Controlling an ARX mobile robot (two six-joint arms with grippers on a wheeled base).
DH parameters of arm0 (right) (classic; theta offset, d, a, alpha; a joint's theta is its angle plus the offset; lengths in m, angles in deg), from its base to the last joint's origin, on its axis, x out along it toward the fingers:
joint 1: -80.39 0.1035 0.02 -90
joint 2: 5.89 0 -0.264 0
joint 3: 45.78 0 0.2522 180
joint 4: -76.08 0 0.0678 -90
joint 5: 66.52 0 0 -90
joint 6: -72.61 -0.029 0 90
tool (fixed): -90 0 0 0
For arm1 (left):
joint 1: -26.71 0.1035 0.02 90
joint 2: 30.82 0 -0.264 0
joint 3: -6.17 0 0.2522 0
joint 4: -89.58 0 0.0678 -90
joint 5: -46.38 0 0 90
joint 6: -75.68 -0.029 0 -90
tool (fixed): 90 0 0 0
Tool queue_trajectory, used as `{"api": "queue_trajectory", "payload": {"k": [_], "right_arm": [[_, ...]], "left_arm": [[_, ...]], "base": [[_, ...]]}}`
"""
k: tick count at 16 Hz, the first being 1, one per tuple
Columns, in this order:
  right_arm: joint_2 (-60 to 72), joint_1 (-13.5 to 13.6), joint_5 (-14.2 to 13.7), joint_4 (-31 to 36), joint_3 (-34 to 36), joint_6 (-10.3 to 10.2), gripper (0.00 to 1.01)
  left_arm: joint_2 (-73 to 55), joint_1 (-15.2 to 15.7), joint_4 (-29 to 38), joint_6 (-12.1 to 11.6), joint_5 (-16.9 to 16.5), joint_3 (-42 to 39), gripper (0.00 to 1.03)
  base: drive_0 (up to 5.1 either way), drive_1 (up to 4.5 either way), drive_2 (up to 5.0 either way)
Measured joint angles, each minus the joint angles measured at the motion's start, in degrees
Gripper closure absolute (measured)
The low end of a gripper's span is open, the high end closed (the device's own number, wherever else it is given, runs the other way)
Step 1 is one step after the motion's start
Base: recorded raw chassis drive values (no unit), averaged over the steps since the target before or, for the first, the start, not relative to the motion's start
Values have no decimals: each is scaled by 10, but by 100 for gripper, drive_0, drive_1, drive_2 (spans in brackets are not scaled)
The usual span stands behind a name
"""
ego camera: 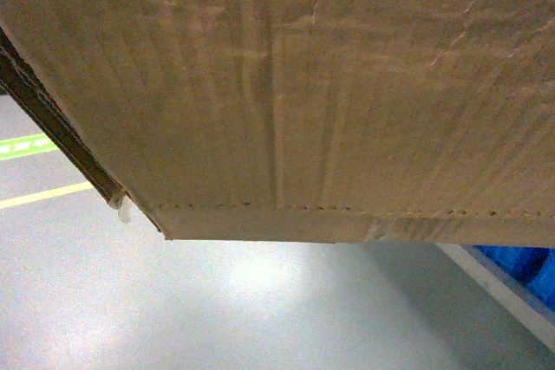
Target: Sort boxes to right shelf from conveyor
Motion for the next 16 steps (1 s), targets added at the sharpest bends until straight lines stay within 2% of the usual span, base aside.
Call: {"api": "queue_trajectory", "payload": {"k": [16], "right_arm": [[0, 0, 0, 0, 0, 0, 98]], "left_arm": [[0, 0, -1, 0, 0, 0, 100]], "base": [[-482, -322, 299]]}}
